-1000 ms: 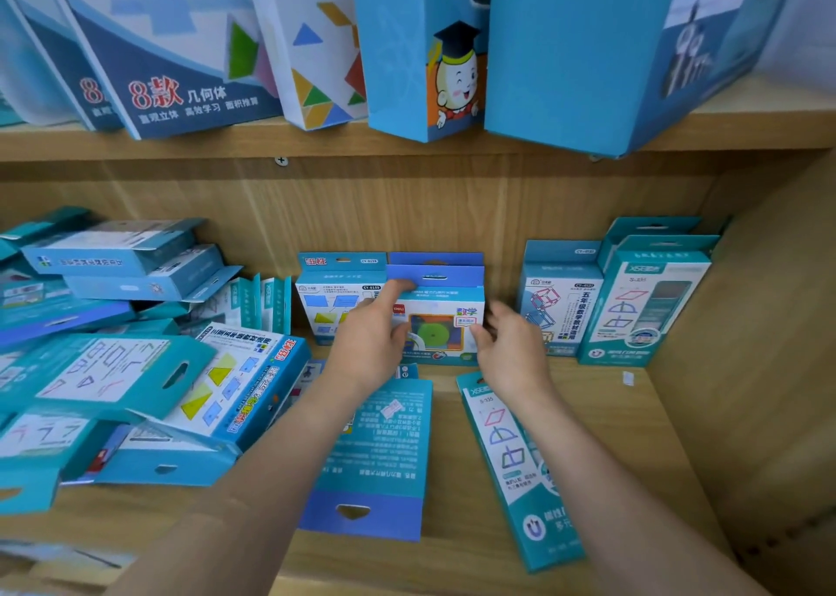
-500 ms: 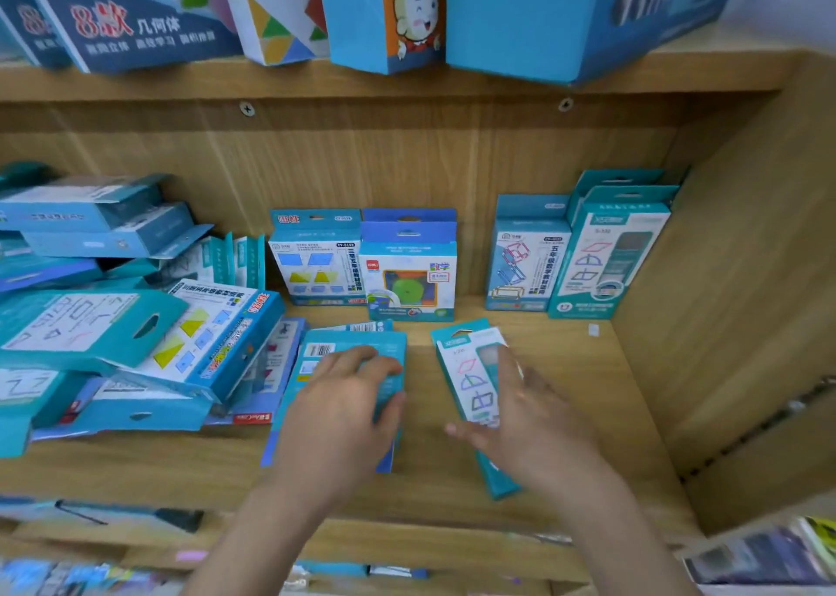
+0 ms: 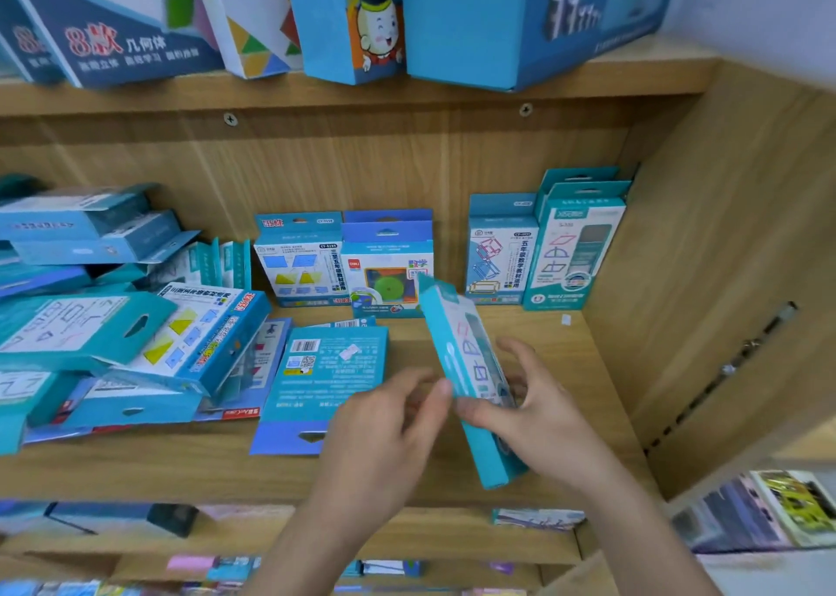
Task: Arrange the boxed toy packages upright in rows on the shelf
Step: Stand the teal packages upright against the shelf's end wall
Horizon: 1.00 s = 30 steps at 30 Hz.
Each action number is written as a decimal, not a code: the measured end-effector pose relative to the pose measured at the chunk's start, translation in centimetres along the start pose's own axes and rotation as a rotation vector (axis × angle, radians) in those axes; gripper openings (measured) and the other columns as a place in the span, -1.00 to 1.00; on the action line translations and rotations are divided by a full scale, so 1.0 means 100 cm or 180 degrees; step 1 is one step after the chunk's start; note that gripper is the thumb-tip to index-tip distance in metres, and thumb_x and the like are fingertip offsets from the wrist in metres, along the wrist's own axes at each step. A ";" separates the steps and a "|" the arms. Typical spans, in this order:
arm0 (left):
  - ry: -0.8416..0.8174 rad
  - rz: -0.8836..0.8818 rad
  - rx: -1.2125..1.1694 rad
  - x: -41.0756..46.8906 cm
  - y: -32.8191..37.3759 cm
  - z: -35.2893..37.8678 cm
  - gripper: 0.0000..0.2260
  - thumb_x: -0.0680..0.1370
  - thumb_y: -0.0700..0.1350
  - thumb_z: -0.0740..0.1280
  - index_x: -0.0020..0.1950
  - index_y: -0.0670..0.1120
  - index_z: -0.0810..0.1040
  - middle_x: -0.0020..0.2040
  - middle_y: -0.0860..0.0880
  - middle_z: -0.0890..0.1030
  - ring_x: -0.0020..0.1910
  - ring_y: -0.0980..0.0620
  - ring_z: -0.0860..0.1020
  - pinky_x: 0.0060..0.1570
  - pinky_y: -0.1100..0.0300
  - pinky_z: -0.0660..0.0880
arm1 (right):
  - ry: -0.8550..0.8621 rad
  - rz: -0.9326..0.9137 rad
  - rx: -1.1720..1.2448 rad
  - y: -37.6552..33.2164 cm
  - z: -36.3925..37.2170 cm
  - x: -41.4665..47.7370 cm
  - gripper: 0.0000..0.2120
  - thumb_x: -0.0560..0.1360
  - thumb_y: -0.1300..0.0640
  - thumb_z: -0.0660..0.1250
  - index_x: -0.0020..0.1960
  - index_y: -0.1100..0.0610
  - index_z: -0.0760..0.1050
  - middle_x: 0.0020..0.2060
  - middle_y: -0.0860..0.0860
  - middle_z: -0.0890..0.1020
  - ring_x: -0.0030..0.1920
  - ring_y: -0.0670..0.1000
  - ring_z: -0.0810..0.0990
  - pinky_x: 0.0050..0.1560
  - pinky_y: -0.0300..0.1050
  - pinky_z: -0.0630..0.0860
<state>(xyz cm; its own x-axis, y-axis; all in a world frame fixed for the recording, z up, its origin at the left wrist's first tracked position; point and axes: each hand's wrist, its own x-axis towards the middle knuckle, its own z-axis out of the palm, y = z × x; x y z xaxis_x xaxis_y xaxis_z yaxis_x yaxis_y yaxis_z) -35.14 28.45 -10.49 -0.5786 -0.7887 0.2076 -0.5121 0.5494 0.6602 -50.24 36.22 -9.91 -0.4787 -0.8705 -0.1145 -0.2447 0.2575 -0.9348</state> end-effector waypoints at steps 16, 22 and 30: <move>0.0333 0.0023 -0.1332 0.075 0.031 0.064 -0.72 0.55 -0.33 0.22 0.12 0.02 0.37 0.08 0.01 0.63 0.09 0.04 0.59 0.07 0.02 0.52 | 0.1493 -0.1063 -0.0192 0.033 -0.025 0.003 -0.45 0.41 0.23 0.38 0.35 -0.05 0.37 0.18 -0.12 0.52 0.16 -0.16 0.51 0.09 -0.08 0.53; 0.0115 0.0290 -0.0874 0.131 0.048 0.118 -0.81 0.54 -0.30 0.25 0.13 -0.18 0.37 0.07 -0.16 0.63 0.04 -0.17 0.59 -0.06 -0.08 0.53 | 0.1696 -0.0809 0.0215 0.048 -0.044 0.026 -0.45 0.46 0.35 0.33 0.37 -0.02 0.35 0.21 -0.03 0.51 0.17 -0.16 0.51 0.00 -0.33 0.52; 0.0257 0.0241 -0.0498 0.163 0.054 0.134 -0.53 0.43 -0.20 0.44 0.28 -0.08 0.37 0.13 -0.07 0.61 0.08 -0.08 0.58 0.02 0.01 0.51 | 0.2077 -0.1046 -0.0115 0.040 -0.053 0.059 -0.40 0.40 0.27 0.30 0.42 0.05 0.31 0.29 0.04 0.46 0.26 -0.08 0.47 0.16 0.08 0.53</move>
<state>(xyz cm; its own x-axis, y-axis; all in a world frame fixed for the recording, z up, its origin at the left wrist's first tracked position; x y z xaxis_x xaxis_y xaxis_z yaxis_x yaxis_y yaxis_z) -55.82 22.20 -13.22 -0.5558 -0.7697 0.3140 -0.3603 0.5635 0.7434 -58.55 34.30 -12.52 -0.7780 -0.4808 0.4044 -0.4845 0.0494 -0.8734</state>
